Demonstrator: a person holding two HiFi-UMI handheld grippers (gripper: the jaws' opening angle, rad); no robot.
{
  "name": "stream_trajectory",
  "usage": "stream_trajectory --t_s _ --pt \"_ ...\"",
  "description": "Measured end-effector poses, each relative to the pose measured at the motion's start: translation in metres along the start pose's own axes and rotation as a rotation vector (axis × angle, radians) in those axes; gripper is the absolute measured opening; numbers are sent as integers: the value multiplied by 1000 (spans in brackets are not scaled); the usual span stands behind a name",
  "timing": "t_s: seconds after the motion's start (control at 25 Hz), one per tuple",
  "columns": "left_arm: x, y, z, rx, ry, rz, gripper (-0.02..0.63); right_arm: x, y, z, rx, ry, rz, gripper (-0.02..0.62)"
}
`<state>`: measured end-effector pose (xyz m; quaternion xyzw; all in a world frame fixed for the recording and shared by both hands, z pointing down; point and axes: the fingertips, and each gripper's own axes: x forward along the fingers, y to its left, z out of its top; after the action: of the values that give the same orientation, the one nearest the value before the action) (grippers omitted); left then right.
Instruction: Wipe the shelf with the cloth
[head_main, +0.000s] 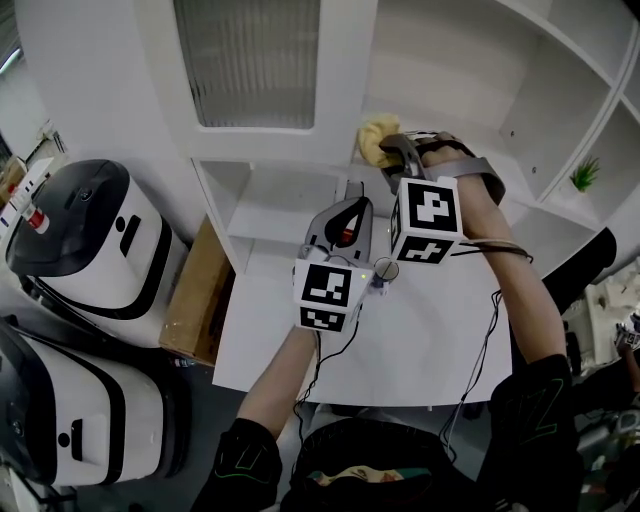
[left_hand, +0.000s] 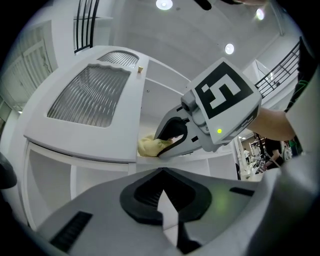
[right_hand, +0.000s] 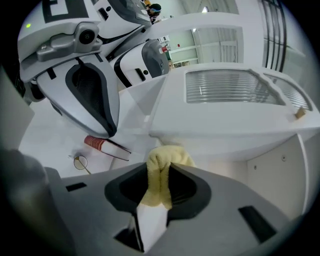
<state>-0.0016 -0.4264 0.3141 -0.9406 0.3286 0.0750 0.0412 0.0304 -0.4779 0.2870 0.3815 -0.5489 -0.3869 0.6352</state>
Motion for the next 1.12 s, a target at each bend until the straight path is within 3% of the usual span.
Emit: stream_trajectory --t_s 0.24,0.56,1.12 --pt "7 -8 -2 10 21 -26 -2 -5 8 -22 36 24 15 109" --pt "18 -27 1 55 40 -65 -2 -14 12 -48 106 25 -31 109" --pt "52 -67 -10 67 66 -133 -2 -29 30 -113 110 110 -91 109"
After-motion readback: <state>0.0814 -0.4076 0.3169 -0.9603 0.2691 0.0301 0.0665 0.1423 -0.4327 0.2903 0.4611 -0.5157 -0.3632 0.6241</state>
